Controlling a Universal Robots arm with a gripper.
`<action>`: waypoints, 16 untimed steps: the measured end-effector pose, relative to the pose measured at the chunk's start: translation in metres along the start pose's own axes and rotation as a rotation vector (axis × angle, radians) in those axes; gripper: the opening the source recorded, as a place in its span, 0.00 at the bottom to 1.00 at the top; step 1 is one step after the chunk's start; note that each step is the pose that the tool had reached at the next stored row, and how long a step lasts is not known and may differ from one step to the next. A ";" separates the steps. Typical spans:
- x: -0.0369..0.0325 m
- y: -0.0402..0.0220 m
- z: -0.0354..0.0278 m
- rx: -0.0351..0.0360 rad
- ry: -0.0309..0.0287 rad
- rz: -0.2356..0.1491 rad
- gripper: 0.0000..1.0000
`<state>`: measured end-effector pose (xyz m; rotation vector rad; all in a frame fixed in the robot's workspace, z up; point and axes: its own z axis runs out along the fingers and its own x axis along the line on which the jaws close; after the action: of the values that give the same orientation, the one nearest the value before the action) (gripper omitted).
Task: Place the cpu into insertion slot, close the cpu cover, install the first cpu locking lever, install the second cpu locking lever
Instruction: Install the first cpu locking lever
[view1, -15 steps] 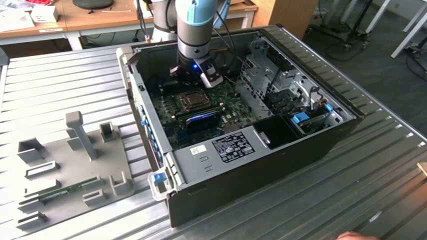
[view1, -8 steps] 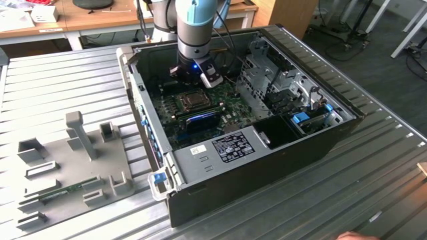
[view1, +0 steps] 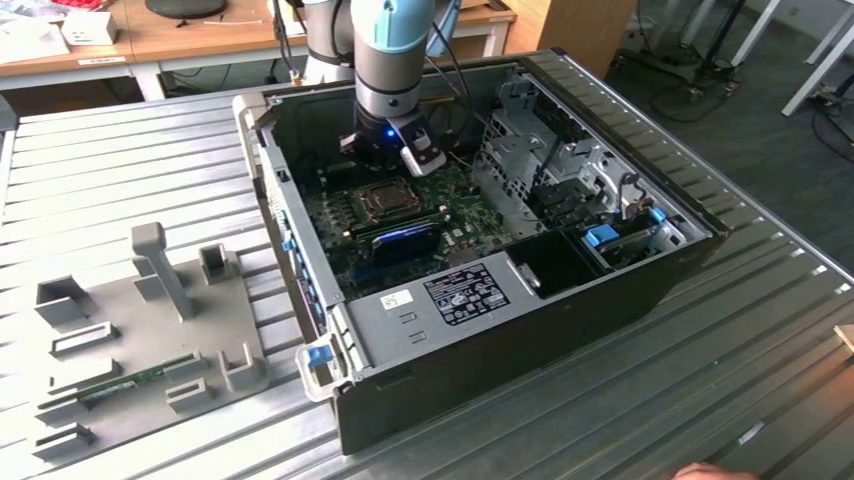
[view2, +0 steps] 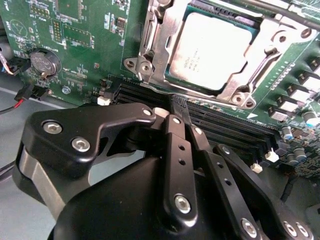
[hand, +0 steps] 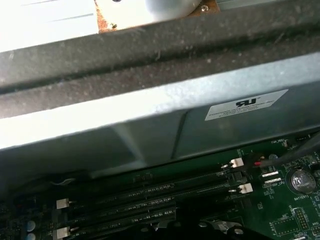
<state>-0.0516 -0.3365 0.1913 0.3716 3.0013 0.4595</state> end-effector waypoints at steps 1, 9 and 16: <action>0.0000 0.0000 0.0001 0.0001 0.0000 0.000 0.11; -0.0001 -0.0002 0.0006 -0.0001 0.0000 0.000 0.11; -0.0001 -0.0004 0.0013 0.0001 0.0000 0.000 0.11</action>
<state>-0.0515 -0.3366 0.1900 0.3717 3.0014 0.4594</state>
